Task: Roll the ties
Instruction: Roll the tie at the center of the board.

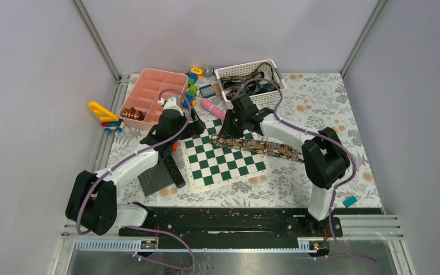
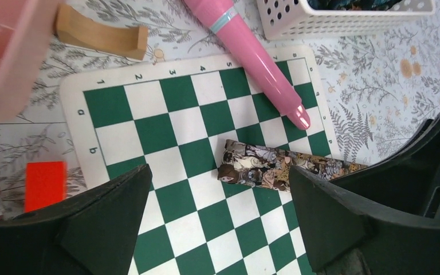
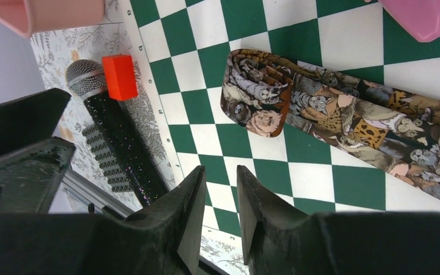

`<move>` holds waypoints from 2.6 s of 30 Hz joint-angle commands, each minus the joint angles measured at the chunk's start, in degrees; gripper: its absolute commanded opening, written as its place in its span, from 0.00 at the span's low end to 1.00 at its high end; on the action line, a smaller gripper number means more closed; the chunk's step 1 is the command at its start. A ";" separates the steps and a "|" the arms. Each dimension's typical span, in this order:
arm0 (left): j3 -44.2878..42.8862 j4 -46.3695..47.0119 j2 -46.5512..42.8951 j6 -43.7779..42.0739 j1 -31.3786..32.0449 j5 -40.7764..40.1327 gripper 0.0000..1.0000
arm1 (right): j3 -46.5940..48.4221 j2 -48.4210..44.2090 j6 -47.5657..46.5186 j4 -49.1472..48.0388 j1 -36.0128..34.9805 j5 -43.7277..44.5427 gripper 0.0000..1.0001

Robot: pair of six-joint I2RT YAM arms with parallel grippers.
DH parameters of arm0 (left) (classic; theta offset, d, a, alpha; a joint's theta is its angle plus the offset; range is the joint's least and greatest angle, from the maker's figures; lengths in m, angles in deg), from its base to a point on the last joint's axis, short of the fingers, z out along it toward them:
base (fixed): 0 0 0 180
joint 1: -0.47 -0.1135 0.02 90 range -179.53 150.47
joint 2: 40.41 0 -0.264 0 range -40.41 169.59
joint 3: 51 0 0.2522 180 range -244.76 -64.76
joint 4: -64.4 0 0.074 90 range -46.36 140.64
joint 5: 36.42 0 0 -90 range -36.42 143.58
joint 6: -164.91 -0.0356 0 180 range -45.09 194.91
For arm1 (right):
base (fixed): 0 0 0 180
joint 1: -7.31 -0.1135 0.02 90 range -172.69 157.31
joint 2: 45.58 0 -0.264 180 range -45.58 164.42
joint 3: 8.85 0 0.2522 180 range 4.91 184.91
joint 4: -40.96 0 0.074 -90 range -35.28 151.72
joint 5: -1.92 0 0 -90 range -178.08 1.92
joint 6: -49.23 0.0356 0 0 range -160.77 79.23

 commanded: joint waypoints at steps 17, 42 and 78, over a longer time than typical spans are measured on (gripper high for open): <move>2.56 16.03 11.57 3.21 -0.25 8.86 0.76 | 5.82 8.34 0.09 0.09 -0.55 0.81 0.25; 3.70 20.03 15.70 4.59 0.58 11.85 0.68 | 5.37 7.92 0.01 -1.19 -0.25 3.23 0.23; 3.06 26.54 22.76 3.63 1.85 18.83 0.66 | -0.88 9.30 3.58 -2.07 1.91 5.64 0.20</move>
